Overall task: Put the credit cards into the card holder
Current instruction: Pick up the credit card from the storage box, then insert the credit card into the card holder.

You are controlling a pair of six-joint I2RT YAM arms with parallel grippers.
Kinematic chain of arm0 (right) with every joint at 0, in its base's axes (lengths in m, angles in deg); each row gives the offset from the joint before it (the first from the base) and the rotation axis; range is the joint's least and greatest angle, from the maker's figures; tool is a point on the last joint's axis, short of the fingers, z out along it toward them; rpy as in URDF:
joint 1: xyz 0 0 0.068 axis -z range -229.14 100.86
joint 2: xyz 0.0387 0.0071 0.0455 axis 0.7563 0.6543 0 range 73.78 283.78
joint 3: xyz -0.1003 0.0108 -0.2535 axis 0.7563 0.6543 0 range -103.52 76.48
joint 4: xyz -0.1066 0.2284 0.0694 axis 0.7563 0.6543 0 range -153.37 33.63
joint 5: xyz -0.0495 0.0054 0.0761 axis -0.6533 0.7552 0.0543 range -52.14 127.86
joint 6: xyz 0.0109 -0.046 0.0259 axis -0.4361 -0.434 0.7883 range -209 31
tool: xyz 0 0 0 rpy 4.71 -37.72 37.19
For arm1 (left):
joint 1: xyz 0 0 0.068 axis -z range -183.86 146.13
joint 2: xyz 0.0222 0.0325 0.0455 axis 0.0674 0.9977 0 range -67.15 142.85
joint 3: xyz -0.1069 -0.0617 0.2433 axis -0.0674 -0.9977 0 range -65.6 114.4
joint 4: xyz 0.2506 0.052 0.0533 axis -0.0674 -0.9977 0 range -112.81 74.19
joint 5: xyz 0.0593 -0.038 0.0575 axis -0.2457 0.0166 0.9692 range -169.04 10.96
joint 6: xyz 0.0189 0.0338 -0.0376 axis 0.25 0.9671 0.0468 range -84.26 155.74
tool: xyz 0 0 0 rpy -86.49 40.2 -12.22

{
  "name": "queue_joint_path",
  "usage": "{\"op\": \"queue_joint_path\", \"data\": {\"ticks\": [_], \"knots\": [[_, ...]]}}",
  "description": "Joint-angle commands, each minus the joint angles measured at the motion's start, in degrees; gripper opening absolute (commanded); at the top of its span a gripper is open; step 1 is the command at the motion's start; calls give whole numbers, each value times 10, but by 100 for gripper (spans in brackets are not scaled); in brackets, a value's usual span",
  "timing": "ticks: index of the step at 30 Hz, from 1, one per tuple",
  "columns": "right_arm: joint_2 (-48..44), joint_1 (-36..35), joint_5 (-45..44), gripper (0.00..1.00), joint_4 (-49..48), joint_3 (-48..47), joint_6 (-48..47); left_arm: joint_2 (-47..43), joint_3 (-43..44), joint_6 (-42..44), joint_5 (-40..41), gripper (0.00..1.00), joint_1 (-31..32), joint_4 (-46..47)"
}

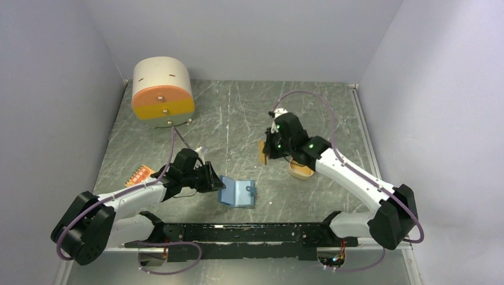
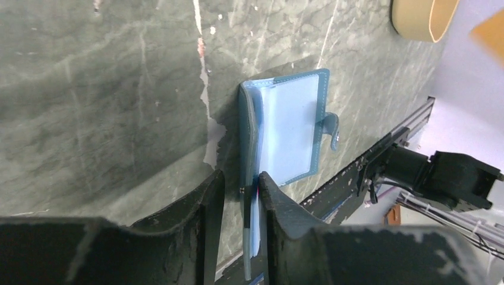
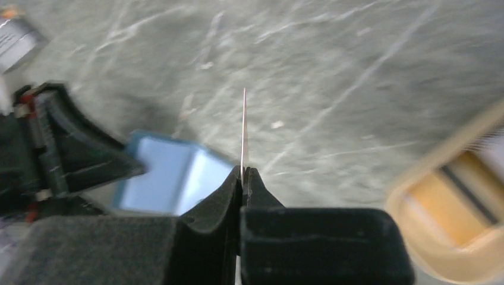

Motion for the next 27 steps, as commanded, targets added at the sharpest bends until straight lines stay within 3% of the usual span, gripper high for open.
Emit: {"op": "queue_joint_path", "data": {"ticks": [1, 7, 11, 19, 27], "knots": [[-28, -67, 84, 0, -172, 90, 190, -29, 22, 28, 49, 33, -1, -51], [17, -167, 60, 0, -328, 180, 300, -25, 11, 36, 46, 20, 0, -52], [57, -188, 61, 0, -403, 213, 328, -17, 2, 37, 42, 20, 0, -51], [78, -201, 6, 0, -401, 246, 328, -19, -13, 37, 41, 13, 0, -44], [53, -192, -7, 0, -438, 300, 338, -16, -20, 42, 58, 16, 0, -53]]}}
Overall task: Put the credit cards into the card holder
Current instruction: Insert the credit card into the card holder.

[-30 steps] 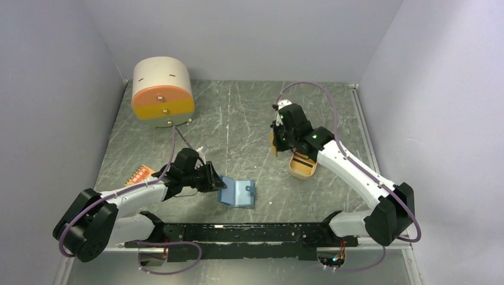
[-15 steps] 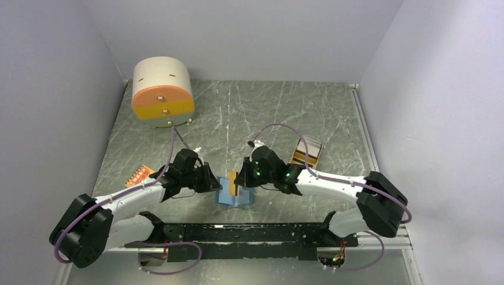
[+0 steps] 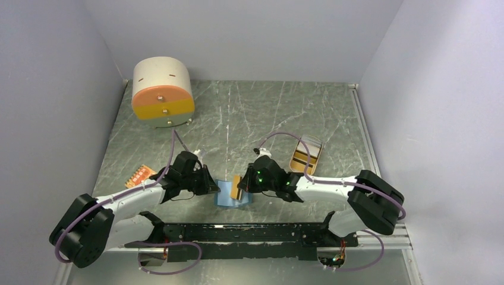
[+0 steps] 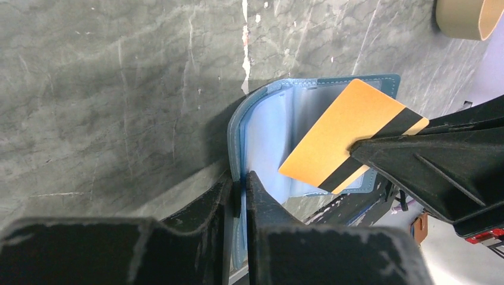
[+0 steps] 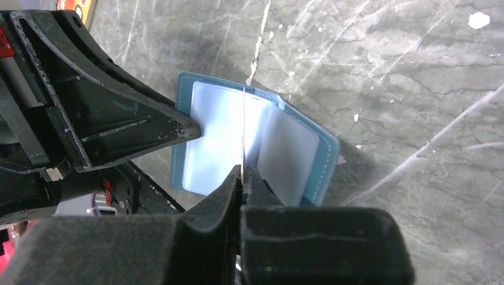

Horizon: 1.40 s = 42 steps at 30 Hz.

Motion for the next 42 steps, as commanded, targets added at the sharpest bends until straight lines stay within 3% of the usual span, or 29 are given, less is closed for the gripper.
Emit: {"op": "queue_joint_path", "data": {"ticks": [1, 9, 27, 42], "knots": [[-16, 6, -10, 0, -48, 26, 12, 5, -8, 12, 16, 16, 0, -9], [-45, 10, -34, 0, -49, 49, 21, 8, -16, 8, 16, 17, -1, -6], [-1, 17, 31, 0, -166, 95, 68, 8, -21, 4, 8, 19, -1, 0], [26, 19, 71, 0, -154, 98, 72, 12, -21, 1, 6, 19, -1, 6]]}}
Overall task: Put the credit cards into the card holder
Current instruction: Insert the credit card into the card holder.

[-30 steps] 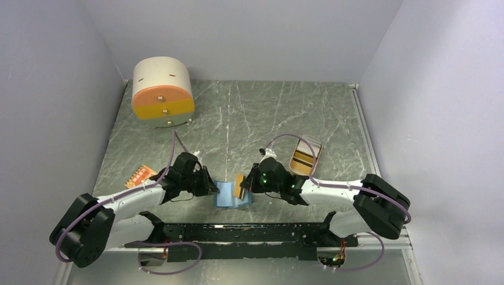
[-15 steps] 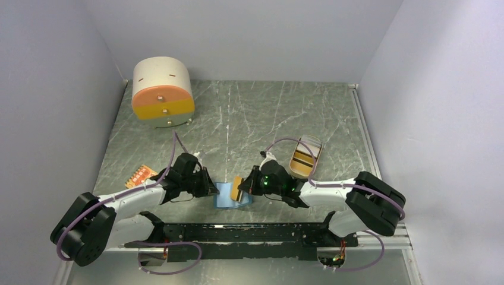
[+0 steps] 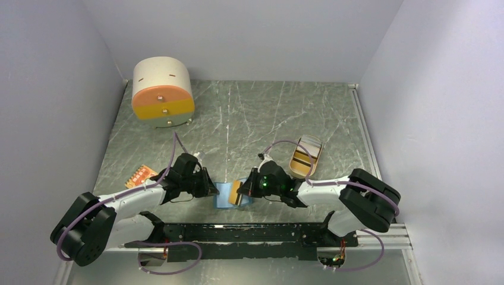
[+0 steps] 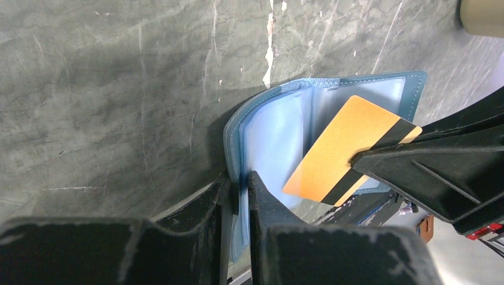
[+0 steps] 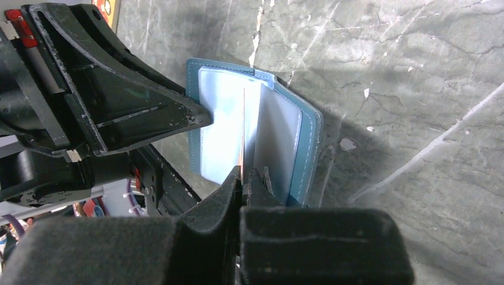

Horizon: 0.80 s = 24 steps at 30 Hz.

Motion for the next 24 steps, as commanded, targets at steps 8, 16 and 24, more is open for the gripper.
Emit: {"op": "queue_joint_path", "data": {"ticks": [8, 16, 24], "knots": [[4, 24, 21, 15, -24, 37, 16, 3, -5, 2, 3, 19, -1, -1], [5, 25, 24, 22, 9, 21, 2, 5, 0, 2, 5, 19, 0, -4], [48, 27, 76, 7, -10, 5, -19, 7, -1, 2, 4, 19, -1, -2]]}}
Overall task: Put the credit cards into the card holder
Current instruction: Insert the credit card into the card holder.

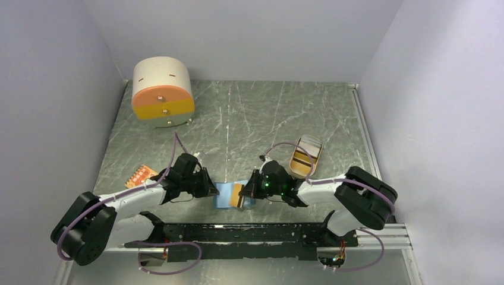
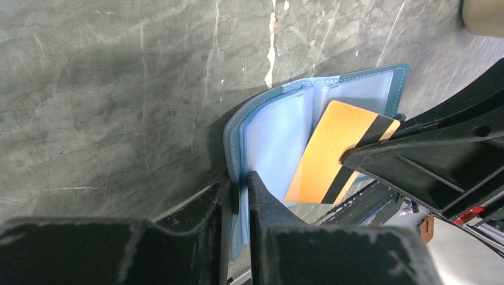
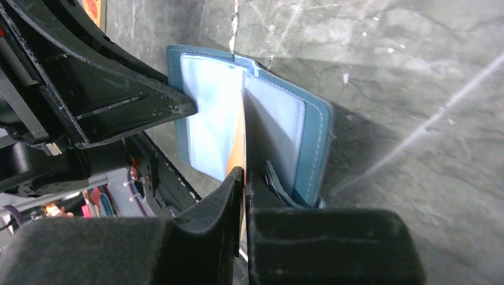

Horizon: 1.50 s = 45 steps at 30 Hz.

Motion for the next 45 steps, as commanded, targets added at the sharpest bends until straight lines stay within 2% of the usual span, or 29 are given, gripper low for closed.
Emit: {"op": "queue_joint_path", "data": {"ticks": [1, 8, 11, 15, 20, 22, 24, 27, 35, 45], "knots": [[43, 2, 41, 7, -6, -19, -31, 8, 0, 3, 3, 19, -1, 0], [75, 2, 72, 8, -18, -33, -42, 9, 1, 4, -1, 19, 0, 2], [86, 3, 82, 0, 17, -60, -76, 8, 2, 5, -2, 19, 0, 4], [96, 8, 94, 0, 27, -70, -85, 10, 6, 7, -5, 19, 0, 3], [91, 9, 80, 19, 72, -85, -87, 6, 3, 4, -4, 19, -1, 1], [71, 9, 55, 31, 111, -91, -87, 3, 4, 4, -3, 19, 0, -3], [53, 9, 30, 34, 141, -93, -84, 0, 4, 4, -2, 19, 0, -5], [47, 9, 16, 30, 158, -95, -82, 2, 4, 3, -3, 18, 0, -1], [72, 10, 50, 11, 135, -101, -97, 4, 5, 5, -3, 18, 0, -4], [94, 34, 100, 5, 167, -122, -133, 7, 10, 12, -5, 17, -1, -3]]}}
